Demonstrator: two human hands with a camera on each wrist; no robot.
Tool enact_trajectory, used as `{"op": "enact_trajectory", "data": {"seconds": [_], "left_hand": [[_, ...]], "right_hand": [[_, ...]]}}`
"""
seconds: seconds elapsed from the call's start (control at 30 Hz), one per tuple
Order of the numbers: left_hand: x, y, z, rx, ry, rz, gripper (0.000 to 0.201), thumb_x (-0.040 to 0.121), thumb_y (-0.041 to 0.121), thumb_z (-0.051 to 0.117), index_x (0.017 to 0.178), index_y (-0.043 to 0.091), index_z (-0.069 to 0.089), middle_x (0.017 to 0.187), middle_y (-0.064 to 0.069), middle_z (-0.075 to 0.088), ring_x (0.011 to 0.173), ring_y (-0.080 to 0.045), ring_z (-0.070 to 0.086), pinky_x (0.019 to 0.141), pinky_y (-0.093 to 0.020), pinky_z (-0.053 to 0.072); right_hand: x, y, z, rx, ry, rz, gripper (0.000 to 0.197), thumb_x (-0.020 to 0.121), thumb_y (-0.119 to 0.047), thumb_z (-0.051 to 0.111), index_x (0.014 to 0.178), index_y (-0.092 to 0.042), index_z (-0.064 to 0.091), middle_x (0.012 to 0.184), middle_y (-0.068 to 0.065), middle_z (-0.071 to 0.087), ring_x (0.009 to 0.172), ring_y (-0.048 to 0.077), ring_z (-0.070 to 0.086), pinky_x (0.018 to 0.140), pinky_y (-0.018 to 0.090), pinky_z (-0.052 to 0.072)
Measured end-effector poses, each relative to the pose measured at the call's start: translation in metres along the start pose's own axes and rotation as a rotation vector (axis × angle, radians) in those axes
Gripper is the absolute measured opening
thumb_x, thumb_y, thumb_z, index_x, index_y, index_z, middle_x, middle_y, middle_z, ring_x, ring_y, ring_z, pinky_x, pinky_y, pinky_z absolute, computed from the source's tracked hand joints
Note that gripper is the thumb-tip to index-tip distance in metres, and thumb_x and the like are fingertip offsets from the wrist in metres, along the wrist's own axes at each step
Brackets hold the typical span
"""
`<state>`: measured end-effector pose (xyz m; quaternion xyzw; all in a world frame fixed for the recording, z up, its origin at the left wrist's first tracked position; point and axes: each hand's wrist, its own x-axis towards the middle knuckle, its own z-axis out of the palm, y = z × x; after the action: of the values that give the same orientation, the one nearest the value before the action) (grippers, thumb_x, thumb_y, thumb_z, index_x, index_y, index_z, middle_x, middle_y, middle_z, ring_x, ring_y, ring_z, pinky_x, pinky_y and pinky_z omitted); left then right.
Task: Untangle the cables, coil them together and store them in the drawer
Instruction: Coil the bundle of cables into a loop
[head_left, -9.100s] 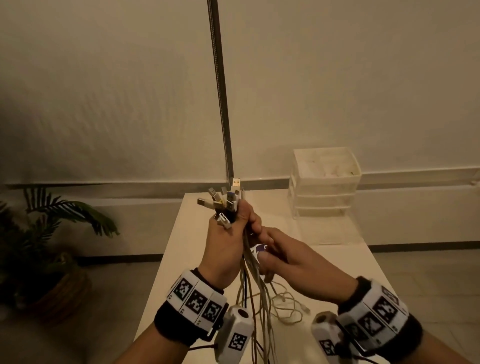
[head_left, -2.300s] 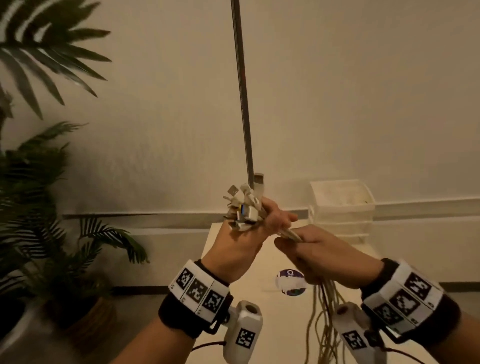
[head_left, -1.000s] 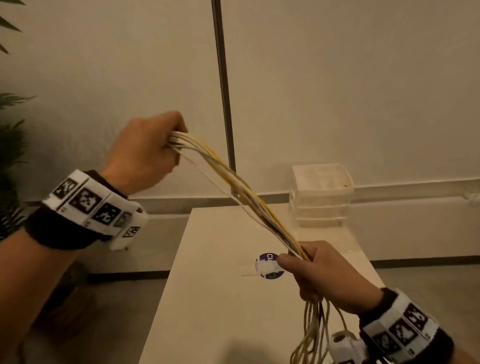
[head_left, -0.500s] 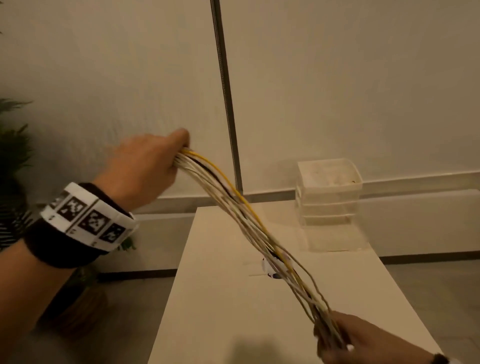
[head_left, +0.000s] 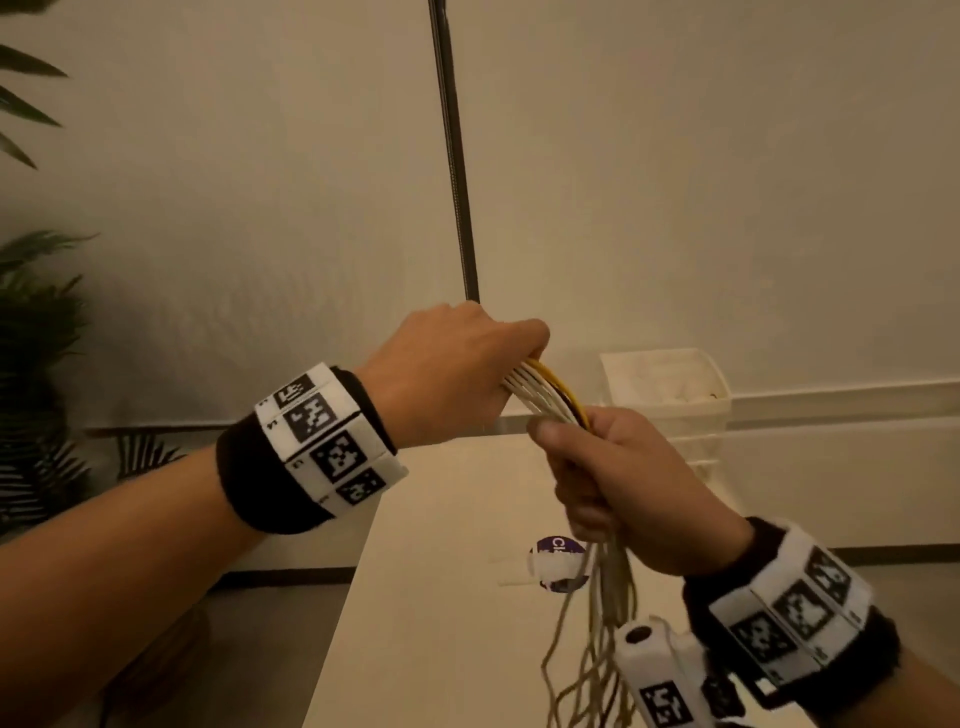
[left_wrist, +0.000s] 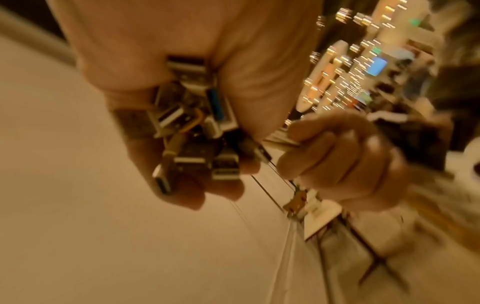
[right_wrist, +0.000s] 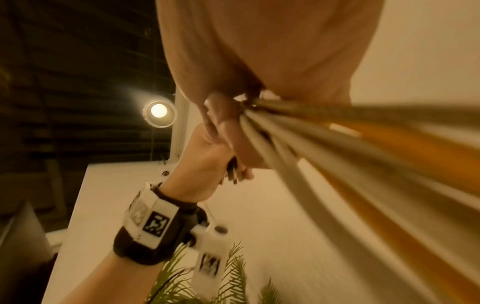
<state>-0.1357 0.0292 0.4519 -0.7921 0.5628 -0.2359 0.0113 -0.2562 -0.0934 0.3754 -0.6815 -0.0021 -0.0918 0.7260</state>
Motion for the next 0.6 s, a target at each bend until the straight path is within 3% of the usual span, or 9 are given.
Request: {"op": "enact_trajectory", "data": {"seconds": [0.17, 0.3, 0.43, 0.6], "left_hand": [[-0.01, -0.011, 0.007, -0.402, 0.054, -0.169, 0.02, 0.077, 0.0, 0.058, 0.084, 0.018, 0.063, 0.058, 0.006, 0.062, 0.054, -0.012, 0.059, 0.056, -0.041, 0.053], [-0.013, -0.024, 0.013, -0.584, 0.098, -0.316, 0.024, 0.073, -0.007, 0.053, 0.078, 0.014, 0.064, 0.053, 0.004, 0.064, 0.047, -0.008, 0.061, 0.05, -0.035, 0.053], [-0.019, -0.037, 0.023, -0.71, 0.143, -0.446, 0.028, 0.076, -0.011, 0.046, 0.076, 0.013, 0.06, 0.051, 0.0, 0.063, 0.041, -0.012, 0.06, 0.043, -0.024, 0.044], [-0.016, -0.022, 0.043, -0.816, 0.253, -0.436, 0.024, 0.07, -0.007, 0.045, 0.075, 0.01, 0.061, 0.049, -0.001, 0.062, 0.041, -0.015, 0.058, 0.041, -0.027, 0.043]], "right_hand": [[0.003, -0.003, -0.026, -0.12, -0.161, 0.143, 0.042, 0.089, -0.026, 0.066, 0.057, -0.019, 0.04, 0.047, -0.003, 0.028, 0.036, 0.012, 0.022, 0.04, 0.019, 0.025], [-0.006, 0.015, -0.029, -0.104, -0.253, 0.255, 0.041, 0.071, -0.036, 0.07, 0.054, -0.014, 0.041, 0.044, 0.001, 0.032, 0.031, 0.013, 0.029, 0.037, 0.019, 0.028], [-0.012, 0.027, -0.035, 0.045, -0.266, 0.336, 0.057, 0.072, -0.04, 0.072, 0.054, -0.015, 0.024, 0.041, -0.001, 0.021, 0.029, 0.01, 0.017, 0.037, 0.016, 0.015], [-0.006, 0.045, -0.028, -0.058, -0.446, 0.517, 0.048, 0.079, -0.048, 0.069, 0.057, -0.015, 0.041, 0.043, -0.001, 0.025, 0.03, 0.009, 0.021, 0.036, 0.018, 0.013]]}}
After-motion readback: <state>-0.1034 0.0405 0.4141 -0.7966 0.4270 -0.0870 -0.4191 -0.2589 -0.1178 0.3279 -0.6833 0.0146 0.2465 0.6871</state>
